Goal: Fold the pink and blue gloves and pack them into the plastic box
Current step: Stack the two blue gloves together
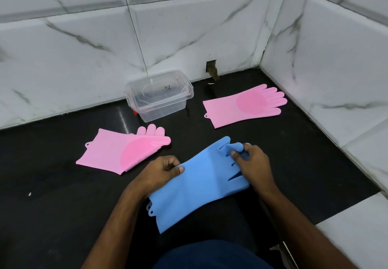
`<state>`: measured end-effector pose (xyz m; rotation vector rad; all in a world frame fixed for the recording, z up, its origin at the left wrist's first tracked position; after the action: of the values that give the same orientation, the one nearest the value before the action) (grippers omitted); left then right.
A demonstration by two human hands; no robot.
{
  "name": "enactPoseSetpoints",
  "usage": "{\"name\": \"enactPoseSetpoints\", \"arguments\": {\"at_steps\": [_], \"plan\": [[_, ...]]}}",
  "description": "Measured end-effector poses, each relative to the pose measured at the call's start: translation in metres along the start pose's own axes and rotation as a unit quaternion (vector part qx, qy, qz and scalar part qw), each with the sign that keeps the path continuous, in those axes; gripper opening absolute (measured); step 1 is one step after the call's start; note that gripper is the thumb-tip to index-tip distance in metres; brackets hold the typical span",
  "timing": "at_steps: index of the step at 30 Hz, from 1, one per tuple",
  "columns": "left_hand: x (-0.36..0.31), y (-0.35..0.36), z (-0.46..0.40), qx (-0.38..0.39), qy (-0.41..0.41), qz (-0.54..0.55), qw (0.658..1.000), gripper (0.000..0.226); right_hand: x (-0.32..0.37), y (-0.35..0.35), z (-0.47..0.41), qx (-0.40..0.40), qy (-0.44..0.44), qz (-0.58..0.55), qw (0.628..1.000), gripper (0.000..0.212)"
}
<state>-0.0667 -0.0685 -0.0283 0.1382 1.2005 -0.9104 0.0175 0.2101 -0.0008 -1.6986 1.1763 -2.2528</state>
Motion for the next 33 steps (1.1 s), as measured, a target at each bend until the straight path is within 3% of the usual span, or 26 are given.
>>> {"name": "enactPoseSetpoints", "arguments": {"at_steps": [3, 12, 14, 17, 19, 23, 29, 33], "plan": [[0.0, -0.001, -0.005, -0.044, 0.002, -0.116, 0.992, 0.02, 0.0, 0.0, 0.001, -0.001, -0.015, 0.048, 0.999, 0.024], [-0.012, 0.001, -0.002, -0.091, -0.003, -0.267, 0.959, 0.026, -0.005, -0.006, 0.01, -0.027, -0.012, 0.045, 0.999, 0.049], [-0.014, 0.0, -0.002, -0.093, -0.006, -0.292, 0.952, 0.026, -0.005, -0.009, 0.012, -0.047, -0.012, 0.092, 0.995, 0.059], [-0.016, -0.003, -0.001, -0.103, -0.005, -0.291, 0.951, 0.026, 0.008, -0.016, 0.015, -0.093, -0.086, 0.209, 0.97, 0.061], [-0.016, -0.005, 0.0, -0.106, -0.005, -0.278, 0.955, 0.025, 0.009, -0.007, 0.014, -0.056, -0.11, 0.227, 0.966, 0.06], [-0.02, -0.006, 0.003, -0.121, -0.001, -0.318, 0.941, 0.027, -0.014, 0.019, 0.013, 0.058, -0.053, 0.256, 0.964, 0.064], [-0.046, 0.01, 0.002, -0.186, 0.077, -0.39, 0.899, 0.039, 0.001, 0.011, 0.016, 0.0, -0.098, 0.269, 0.958, 0.07], [-0.044, 0.018, -0.004, -0.166, 0.058, -0.348, 0.921, 0.032, 0.008, 0.027, 0.021, 0.049, -0.125, 0.296, 0.946, 0.07]]}}
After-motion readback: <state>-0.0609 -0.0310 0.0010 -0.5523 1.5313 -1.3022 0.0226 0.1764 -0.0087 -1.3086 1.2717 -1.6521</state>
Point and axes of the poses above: each hand's wrist, its own z-axis away from the middle knuckle, its own y-axis out of the palm, x = y × z, the point moved 8 cm from there along -z, towards the middle knuckle
